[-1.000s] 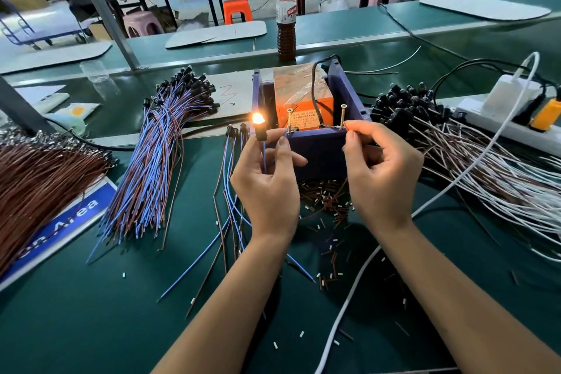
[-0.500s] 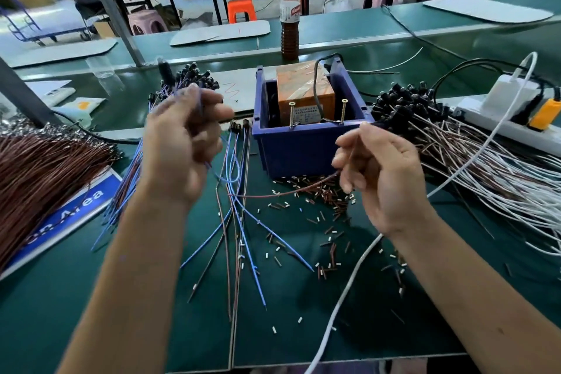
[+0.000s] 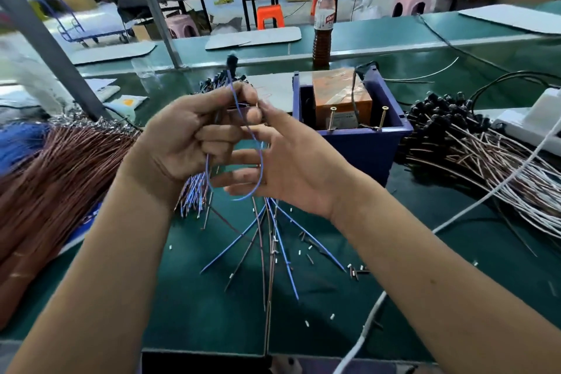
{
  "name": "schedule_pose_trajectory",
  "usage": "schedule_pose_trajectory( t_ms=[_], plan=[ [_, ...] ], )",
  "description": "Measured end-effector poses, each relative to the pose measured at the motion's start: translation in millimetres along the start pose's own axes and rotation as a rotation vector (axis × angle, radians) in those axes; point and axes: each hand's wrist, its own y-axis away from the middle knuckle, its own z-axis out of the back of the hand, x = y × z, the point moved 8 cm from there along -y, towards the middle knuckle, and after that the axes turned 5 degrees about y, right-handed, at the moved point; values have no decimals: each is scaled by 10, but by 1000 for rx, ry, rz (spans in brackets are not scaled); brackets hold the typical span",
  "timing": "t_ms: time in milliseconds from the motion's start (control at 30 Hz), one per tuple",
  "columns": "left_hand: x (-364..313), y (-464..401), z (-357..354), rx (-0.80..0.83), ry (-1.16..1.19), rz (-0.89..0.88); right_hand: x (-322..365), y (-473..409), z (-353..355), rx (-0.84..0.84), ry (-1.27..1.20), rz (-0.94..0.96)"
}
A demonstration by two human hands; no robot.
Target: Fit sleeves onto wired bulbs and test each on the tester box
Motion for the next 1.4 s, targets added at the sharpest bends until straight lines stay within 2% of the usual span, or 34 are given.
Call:
schedule_pose_trajectory(
  t_ms=[100, 267, 367, 433, 500, 533, 600, 633, 767, 833, 900, 967, 1033, 1133, 1233, 1400],
  plan=[
    [-95, 102, -21, -10, -442, -39, -73, 6, -22, 93, -119, 5],
    [-208, 144, -33, -27, -656, -58, -173, 11, -22, 173, -137, 7],
    [-292, 142, 20, -49, -563, -64, -183, 30, -11, 207, -313, 35],
    [-260, 126, -66, 106, -271, -27, -194, -6, 44, 109, -335, 34],
    [-244, 96, -178, 226, 46, 3, -199, -52, 82, -47, -97, 22],
    [-263, 40, -164, 211, 79, -28, -193, -74, 61, -92, 97, 17],
    [-354, -96, -31, 34, -75, -153, -196, -76, -96, -71, 448, 16],
    [-421, -151, 39, -64, -143, -217, -208, -63, -196, -33, 519, 36],
    [-609, -329, 371, -348, -3, -304, -301, -16, -388, -20, 290, 15],
    [-761, -387, 568, -539, -96, -362, -381, -10, -420, -41, 306, -35],
    [-890, -454, 745, -765, -395, -343, -487, 10, -413, -51, 479, -114],
    [-920, -555, 856, -944, -820, -239, -542, 23, -332, -106, 781, -148],
    [-822, -704, 941, -985, -1187, -136, -510, 39, -250, -180, 1161, -141],
    [-550, -915, 1123, -964, -1493, -59, -469, 86, -149, -246, 1565, -185],
    [-341, -1009, 1256, -996, -1640, -115, -512, 107, -63, -259, 1676, -237],
    [-388, -879, 1251, -1154, -1666, -388, -569, 34, 15, -276, 1740, -249]
  ],
)
